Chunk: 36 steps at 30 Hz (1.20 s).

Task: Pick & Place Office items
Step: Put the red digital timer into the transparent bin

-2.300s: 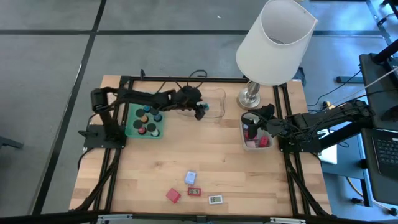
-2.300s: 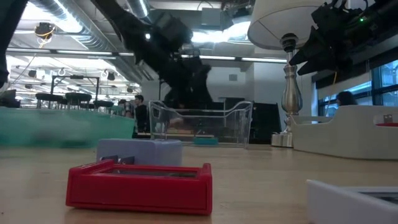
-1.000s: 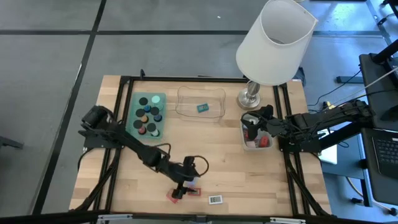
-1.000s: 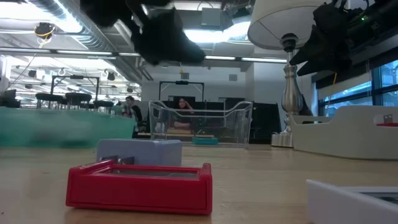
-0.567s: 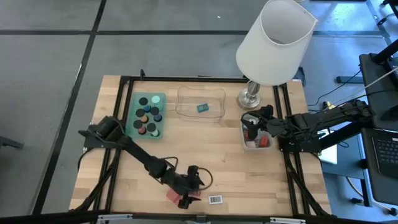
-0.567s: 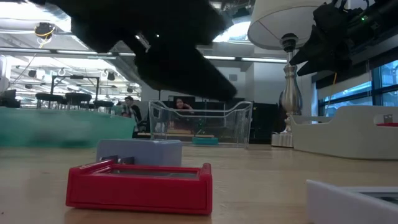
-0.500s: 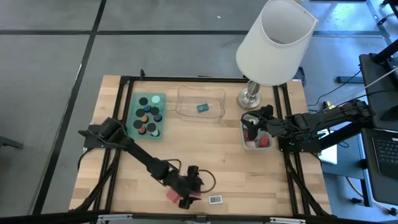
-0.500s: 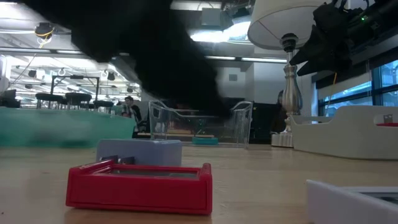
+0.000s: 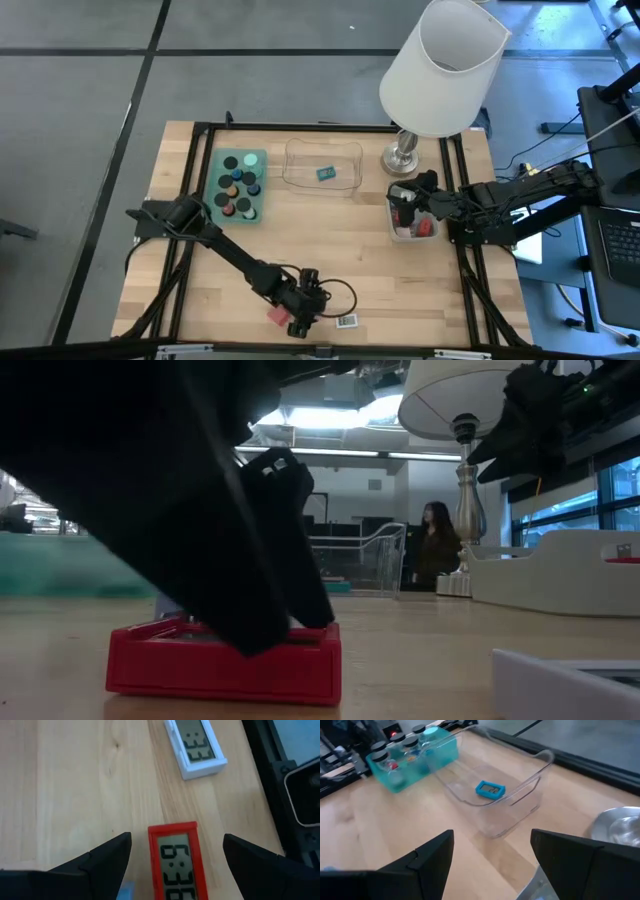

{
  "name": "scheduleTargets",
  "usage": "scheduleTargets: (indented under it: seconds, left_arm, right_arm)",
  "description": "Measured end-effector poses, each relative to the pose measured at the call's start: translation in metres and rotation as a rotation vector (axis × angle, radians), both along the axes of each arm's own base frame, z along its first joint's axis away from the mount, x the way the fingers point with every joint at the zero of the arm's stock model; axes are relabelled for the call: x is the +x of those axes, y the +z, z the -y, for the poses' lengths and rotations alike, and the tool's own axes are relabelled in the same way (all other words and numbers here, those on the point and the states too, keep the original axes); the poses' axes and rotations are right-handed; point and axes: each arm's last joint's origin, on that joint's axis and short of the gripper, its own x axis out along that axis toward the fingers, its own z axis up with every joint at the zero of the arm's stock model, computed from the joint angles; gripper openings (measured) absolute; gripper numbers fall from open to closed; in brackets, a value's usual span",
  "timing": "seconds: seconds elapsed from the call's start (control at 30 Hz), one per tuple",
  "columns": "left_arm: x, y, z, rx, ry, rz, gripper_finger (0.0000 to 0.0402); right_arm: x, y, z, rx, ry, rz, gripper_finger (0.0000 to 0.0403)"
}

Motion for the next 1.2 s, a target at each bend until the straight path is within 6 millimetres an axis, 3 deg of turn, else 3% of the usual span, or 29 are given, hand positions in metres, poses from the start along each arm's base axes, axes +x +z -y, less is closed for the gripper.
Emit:
scheduleTargets:
  seconds: [0.57,1.2]
  left_arm:
    - [-0.003,-0.015,-0.001,0.056,-0.019,-0.070,0.0305]
    - [-0.004,-0.011,-0.009,0.076,-0.022,-0.103,0.0172]
  right_arm:
    - [0.001,-0.002,-0.007,0.135,0.196,-0.035,0.0268]
    - [0.001,-0.002,-0.007,0.137,0.201,-0.036,0.0268]
